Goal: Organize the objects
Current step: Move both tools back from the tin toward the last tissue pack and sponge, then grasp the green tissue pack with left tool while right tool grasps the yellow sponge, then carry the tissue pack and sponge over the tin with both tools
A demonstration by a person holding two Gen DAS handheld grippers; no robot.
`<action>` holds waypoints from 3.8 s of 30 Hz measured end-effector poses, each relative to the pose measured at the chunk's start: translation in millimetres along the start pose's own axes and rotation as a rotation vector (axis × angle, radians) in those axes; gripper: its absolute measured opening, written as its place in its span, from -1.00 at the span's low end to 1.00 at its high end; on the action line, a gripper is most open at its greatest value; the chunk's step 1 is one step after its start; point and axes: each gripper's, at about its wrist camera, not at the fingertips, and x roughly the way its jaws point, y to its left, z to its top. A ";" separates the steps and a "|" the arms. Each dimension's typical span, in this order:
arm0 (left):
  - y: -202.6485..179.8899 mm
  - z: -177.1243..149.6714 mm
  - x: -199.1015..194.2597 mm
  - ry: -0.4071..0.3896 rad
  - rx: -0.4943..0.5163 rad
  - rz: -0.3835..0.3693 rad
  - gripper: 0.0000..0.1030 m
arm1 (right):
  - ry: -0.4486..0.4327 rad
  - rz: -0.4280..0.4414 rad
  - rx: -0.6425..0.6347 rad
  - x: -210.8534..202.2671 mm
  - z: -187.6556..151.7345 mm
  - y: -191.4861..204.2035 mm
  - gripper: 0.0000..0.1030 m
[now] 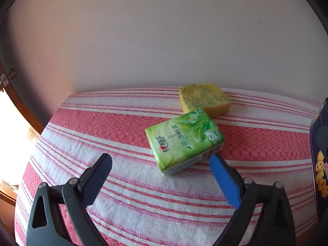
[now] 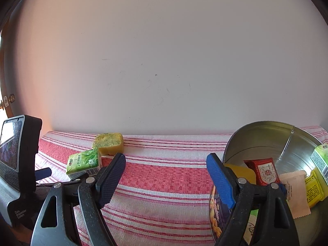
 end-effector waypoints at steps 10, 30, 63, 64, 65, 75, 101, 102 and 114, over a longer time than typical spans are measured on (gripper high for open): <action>-8.5 29.9 28.9 0.023 0.322 -0.064 0.98 | 0.026 0.020 0.016 7.1 -0.7 -0.4 0.61; 14.5 29.9 27.8 0.044 0.097 -0.319 0.02 | 0.062 0.004 -0.005 29.6 -0.4 8.9 0.61; 93.5 8.2 25.9 0.081 -0.202 -0.094 0.02 | 0.338 0.101 0.099 157.0 18.9 120.8 0.61; 93.2 8.0 25.1 0.081 -0.205 -0.096 0.02 | 0.342 0.114 0.123 160.6 19.3 121.2 0.61; 92.8 7.9 24.2 0.081 -0.206 -0.096 0.02 | 0.337 0.102 0.122 162.3 20.6 123.4 0.66; 85.6 9.4 16.3 0.084 -0.223 -0.075 0.02 | 0.367 0.043 0.048 172.6 22.5 139.8 0.67; 70.3 8.2 -4.6 0.084 -0.232 -0.079 0.02 | 0.284 0.366 0.139 121.7 11.2 81.9 -0.50; 69.7 8.4 -4.8 0.084 -0.232 -0.079 0.02 | 0.275 0.371 0.142 115.6 9.8 76.4 -0.50; 66.7 6.5 -23.9 0.049 -0.255 -0.033 0.01 | -0.002 0.164 0.097 29.7 4.2 62.6 -0.50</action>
